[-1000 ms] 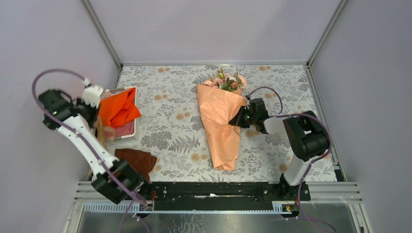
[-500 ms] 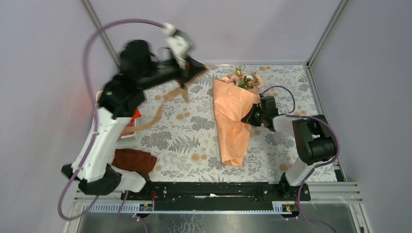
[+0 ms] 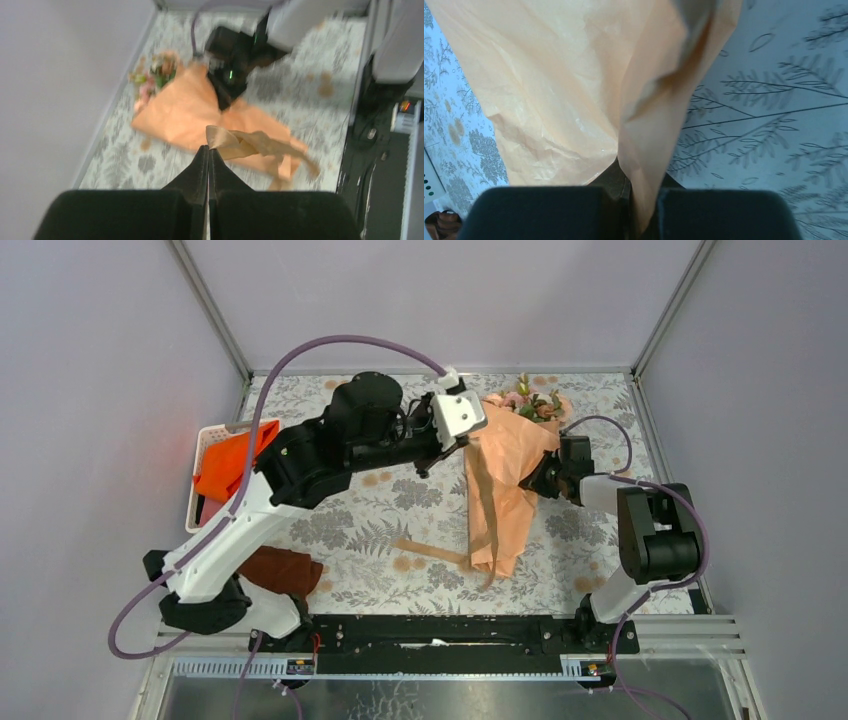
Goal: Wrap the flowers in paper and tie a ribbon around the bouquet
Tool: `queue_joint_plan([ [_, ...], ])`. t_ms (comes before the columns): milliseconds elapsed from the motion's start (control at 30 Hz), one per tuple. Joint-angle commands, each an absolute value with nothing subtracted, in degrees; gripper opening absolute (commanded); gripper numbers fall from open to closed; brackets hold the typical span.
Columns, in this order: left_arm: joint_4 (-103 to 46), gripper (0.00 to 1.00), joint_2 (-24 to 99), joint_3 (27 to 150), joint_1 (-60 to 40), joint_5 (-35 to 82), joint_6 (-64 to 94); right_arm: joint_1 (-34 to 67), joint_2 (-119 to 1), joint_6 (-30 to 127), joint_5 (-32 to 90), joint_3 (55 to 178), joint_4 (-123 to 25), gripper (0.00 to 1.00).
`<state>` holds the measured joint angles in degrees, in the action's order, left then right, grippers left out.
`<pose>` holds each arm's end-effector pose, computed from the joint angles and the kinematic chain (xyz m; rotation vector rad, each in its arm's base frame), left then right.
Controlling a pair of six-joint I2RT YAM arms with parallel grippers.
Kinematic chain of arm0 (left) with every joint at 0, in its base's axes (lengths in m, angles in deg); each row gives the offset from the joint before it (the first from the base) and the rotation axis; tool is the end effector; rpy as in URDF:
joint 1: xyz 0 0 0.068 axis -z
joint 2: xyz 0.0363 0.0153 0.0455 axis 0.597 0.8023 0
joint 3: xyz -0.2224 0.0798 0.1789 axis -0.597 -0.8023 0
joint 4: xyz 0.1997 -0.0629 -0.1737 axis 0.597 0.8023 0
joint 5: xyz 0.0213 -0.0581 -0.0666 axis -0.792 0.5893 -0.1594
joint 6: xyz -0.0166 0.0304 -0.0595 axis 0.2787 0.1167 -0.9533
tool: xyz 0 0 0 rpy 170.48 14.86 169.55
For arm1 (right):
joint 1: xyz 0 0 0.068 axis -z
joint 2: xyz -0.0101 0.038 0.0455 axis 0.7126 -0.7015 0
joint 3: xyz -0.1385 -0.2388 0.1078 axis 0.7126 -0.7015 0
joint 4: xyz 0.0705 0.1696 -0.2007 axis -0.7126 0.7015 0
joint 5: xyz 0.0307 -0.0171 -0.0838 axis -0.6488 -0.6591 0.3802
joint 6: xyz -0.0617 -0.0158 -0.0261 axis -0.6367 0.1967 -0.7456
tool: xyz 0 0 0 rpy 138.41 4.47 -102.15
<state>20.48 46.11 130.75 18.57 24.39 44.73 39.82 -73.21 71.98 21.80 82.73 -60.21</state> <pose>0.1678 -0.2573 0.5441 1.2299 1.4486 -0.5916 0.3382 0.0472 0.1443 0.3794 2.3338 0.6061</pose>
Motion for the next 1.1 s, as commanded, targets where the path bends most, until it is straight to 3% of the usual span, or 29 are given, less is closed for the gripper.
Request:
queue_joint_plan([
  [0, 22.2, 0.00, 42.3, 117.2, 15.5, 20.5, 52.2, 42.1, -70.2, 68.7, 22.5, 84.1, -55.3, 0.00],
  [133, 22.3, 0.00, 39.3, 105.6, 12.2, 21.6, 55.7, 42.8, -70.0, 68.0, 20.0, 87.5, -53.6, 0.00],
  [233, 22.4, 0.00, 39.0, 103.5, 11.4, 20.4, 56.8, 42.8, -70.0, 67.6, 19.1, 90.6, -51.5, 0.00],
  [467, 17.1, 0.00, 43.2, 113.8, 0.5, 17.3, 55.7, 42.9, -69.0, 66.7, 21.1, 93.9, -47.9, 0.00],
  [633, 13.0, 0.00, 51.6, 116.4, -0.1, 18.1, 55.9, 43.0, -69.2, 66.9, 21.6, 95.6, -46.8, 0.00],
  [833, 13.3, 0.00, 67.2, 128.2, 0.5, 21.5, 51.7, 43.4, -68.9, 66.3, 23.2, 96.2, -45.3, 0.00],
  [967, 10.8, 0.00, 76.6, 135.6, 0.5, 16.0, 51.5, 43.7, -67.4, 66.1, 23.9, 95.7, -44.6, 0.00],
  [1000, 10.0, 0.07, 78.4, 136.6, 0.3, 13.1, 52.2, 43.7, -67.0, 65.8, 24.0, 95.6, -44.4, 0.00],
  [1067, 9.1, 0.61, 81.4, 137.2, -0.1, 9.4, 53.1, 43.7, -66.3, 65.6, 24.2, 95.2, -44.1, 0.00],
])
